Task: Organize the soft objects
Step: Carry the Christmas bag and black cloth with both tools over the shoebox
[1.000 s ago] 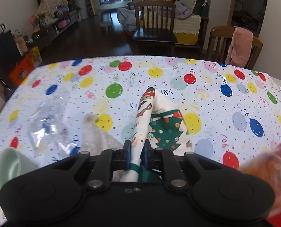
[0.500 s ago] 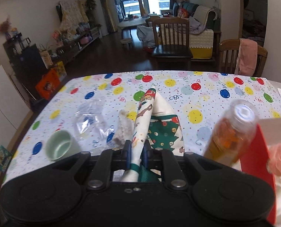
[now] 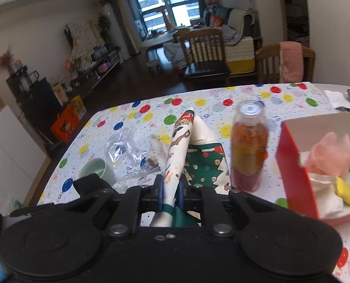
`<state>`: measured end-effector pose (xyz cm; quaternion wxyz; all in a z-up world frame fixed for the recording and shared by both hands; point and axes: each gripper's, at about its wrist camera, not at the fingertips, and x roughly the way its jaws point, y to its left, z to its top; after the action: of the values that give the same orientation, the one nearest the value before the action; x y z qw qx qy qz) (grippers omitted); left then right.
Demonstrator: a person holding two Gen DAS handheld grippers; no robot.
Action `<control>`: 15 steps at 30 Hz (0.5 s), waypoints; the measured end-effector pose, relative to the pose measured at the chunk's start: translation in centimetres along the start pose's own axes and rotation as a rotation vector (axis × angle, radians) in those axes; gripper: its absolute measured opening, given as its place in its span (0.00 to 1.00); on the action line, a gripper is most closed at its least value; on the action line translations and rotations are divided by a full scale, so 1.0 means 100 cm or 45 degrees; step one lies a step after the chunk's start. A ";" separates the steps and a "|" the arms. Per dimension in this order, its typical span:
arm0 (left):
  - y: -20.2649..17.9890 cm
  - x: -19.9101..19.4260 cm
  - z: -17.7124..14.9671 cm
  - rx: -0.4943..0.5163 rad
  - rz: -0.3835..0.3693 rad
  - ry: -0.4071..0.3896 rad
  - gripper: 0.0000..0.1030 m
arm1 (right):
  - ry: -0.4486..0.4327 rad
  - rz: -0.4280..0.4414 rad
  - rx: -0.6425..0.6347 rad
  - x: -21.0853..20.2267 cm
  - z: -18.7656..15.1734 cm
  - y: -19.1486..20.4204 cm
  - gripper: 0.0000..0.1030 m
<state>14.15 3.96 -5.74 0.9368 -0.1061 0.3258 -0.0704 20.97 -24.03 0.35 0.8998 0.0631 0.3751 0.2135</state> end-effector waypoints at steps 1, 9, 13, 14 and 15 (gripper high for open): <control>-0.004 -0.002 0.004 0.016 -0.018 -0.005 0.08 | -0.005 0.000 0.009 -0.005 0.000 -0.003 0.11; -0.046 -0.001 0.036 0.127 -0.157 -0.017 0.08 | -0.092 -0.055 0.083 -0.047 0.011 -0.035 0.11; -0.071 0.006 0.052 0.173 -0.212 -0.020 0.08 | -0.138 -0.082 0.117 -0.065 0.019 -0.058 0.11; -0.078 0.008 0.056 0.185 -0.226 -0.023 0.08 | -0.146 -0.089 0.122 -0.068 0.021 -0.064 0.11; -0.085 0.011 0.061 0.198 -0.241 -0.025 0.08 | -0.152 -0.098 0.128 -0.071 0.024 -0.071 0.11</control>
<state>18.23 -3.56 0.34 0.9346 -0.0640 0.2985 -0.1825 20.56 -33.37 4.68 0.9238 0.1064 0.3333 0.1555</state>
